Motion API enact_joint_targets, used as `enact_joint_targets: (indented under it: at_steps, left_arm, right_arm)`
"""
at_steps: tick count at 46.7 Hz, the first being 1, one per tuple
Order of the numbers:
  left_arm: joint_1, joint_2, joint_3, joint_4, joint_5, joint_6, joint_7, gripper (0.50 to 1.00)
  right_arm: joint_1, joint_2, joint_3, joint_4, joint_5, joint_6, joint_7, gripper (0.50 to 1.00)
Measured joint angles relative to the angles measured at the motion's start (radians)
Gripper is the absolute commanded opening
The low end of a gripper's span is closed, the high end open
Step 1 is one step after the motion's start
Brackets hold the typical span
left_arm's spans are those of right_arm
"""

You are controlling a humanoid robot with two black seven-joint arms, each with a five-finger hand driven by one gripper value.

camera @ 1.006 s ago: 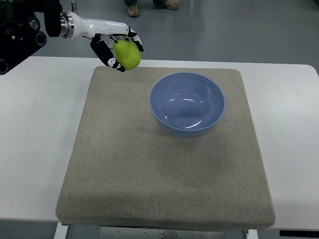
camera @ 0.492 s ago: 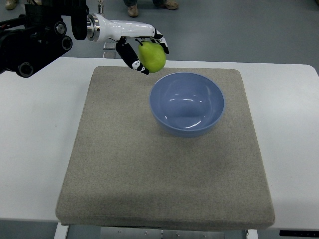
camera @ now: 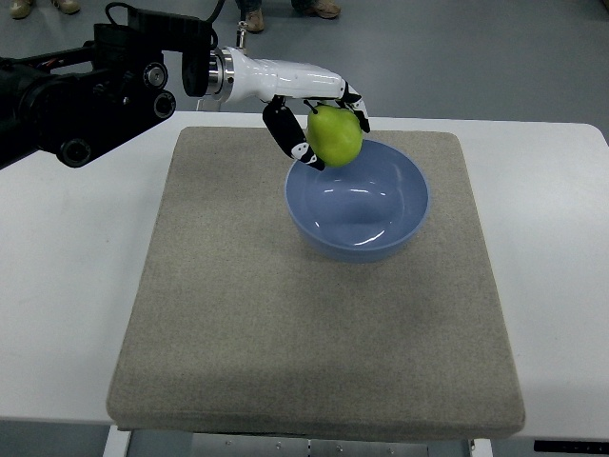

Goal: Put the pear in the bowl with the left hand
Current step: 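Carry the pear over the blue bowl and lower it inside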

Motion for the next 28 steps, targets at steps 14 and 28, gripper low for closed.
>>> enact_joint_targets:
  at_steps: [14,28]
  left_arm:
    - [0.024,-0.048,0.012,0.015,0.005,0.000,0.000,0.500]
    - [0.056,-0.072,0.014,0.043,0.005,0.001,0.002,0.500]
  right_arm:
    - [0.000,0.000,0.000,0.000,0.000,0.001,0.000,0.926]
    - [0.000,0.000,0.000,0.000,0.000,0.001,0.000,0.926]
